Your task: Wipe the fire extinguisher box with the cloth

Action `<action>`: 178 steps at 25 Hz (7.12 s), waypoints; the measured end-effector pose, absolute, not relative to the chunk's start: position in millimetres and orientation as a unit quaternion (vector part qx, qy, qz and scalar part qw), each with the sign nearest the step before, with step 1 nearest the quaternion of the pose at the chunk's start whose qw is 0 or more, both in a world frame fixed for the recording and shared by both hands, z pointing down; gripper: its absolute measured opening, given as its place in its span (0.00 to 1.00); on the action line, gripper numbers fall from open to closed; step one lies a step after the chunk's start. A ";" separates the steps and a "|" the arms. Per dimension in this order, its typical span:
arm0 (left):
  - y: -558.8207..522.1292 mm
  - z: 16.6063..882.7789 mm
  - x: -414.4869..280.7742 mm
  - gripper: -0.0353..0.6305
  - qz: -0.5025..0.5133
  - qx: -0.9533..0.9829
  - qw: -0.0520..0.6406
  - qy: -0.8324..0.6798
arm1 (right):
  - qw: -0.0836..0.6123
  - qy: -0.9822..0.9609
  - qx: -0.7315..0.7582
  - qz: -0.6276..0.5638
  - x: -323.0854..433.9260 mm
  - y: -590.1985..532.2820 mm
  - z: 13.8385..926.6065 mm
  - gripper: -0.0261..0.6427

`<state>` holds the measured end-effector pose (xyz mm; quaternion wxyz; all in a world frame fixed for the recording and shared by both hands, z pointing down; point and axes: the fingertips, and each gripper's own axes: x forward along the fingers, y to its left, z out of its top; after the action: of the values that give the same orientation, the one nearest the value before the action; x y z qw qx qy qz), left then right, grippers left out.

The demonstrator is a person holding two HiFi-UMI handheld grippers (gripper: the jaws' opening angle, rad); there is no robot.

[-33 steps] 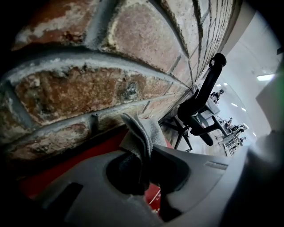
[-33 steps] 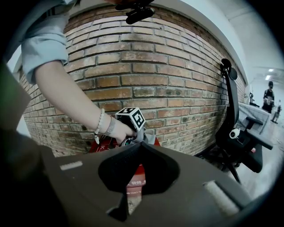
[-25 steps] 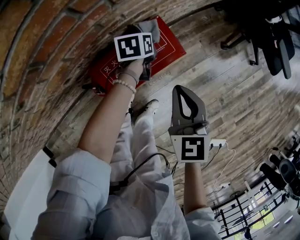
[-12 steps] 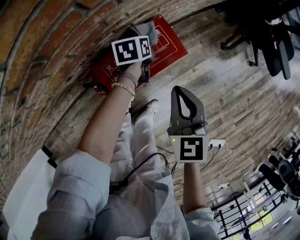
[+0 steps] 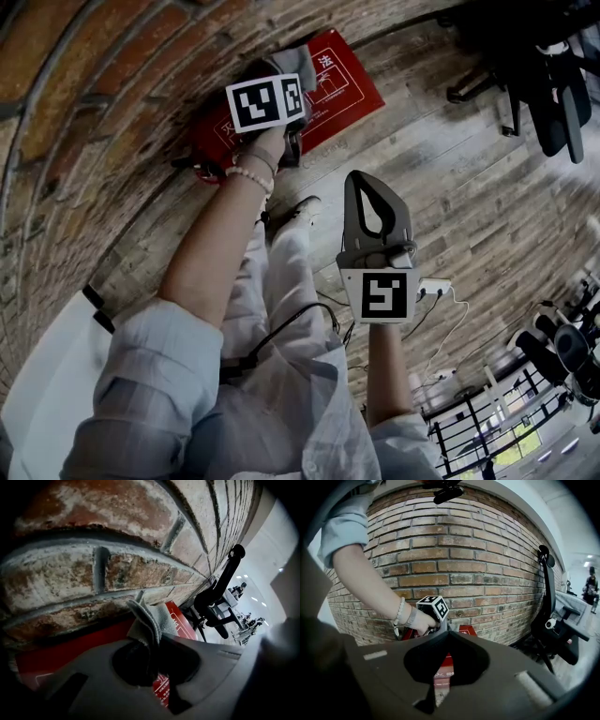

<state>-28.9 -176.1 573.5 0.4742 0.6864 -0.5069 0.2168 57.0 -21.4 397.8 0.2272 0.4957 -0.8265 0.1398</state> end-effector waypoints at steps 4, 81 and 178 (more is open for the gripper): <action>-170.5 573.5 -35.2 0.07 0.218 0.681 0.476 -0.512 | 0.223 -0.826 0.498 0.142 53.3 -19.6 396.6 0.05; -44.5 577.1 -207.5 0.07 0.181 0.561 0.505 -0.631 | 0.237 -0.861 0.436 0.114 -5.5 -1.3 377.8 0.05; -142.8 586.1 94.2 0.07 0.042 0.618 0.581 -0.528 | 0.235 -0.790 0.531 0.199 147.8 14.8 434.5 0.05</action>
<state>94.2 -142.8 586.1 0.5810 0.6181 -0.5279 0.0415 147.8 14.8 434.5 0.2346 0.5307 -0.7897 0.1994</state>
